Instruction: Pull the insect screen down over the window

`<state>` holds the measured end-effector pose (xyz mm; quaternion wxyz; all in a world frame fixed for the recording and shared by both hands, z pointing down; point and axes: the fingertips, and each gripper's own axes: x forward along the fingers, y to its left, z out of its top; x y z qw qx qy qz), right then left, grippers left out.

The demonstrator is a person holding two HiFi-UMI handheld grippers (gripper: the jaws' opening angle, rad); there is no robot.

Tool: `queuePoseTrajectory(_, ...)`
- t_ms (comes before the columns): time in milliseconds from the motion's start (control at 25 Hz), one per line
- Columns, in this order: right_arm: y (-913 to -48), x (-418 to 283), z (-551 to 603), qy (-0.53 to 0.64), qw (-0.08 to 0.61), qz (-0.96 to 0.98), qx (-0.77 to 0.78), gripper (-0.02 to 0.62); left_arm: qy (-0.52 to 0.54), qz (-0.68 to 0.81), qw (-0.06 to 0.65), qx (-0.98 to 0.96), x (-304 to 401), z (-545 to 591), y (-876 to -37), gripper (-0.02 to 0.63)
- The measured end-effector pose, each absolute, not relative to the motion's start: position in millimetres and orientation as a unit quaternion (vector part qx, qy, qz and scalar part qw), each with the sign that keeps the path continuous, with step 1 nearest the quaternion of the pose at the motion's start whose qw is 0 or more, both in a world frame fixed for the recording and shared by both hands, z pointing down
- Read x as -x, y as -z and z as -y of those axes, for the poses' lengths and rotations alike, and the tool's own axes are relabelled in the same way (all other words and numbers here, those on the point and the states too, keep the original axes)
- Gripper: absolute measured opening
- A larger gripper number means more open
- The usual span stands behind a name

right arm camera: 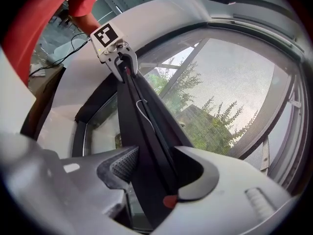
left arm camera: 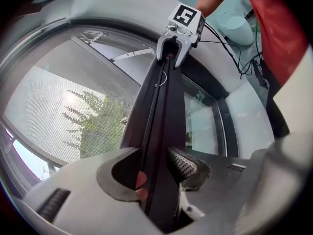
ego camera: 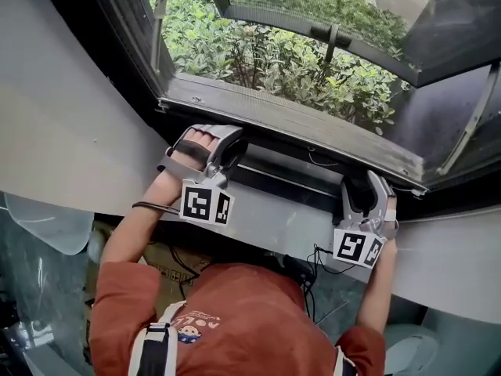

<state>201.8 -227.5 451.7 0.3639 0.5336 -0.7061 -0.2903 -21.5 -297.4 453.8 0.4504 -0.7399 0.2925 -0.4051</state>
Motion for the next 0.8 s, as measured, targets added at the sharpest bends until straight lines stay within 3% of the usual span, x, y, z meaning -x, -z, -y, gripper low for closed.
queuePoseTrajectory(800, -446.5, -200.5, 223.6, 0.319, 0.359, 0.689, -0.543, 0.233, 0.372, -0.329, 0.442, 0.747, 20.4, 296.0, -447.1, 0.166)
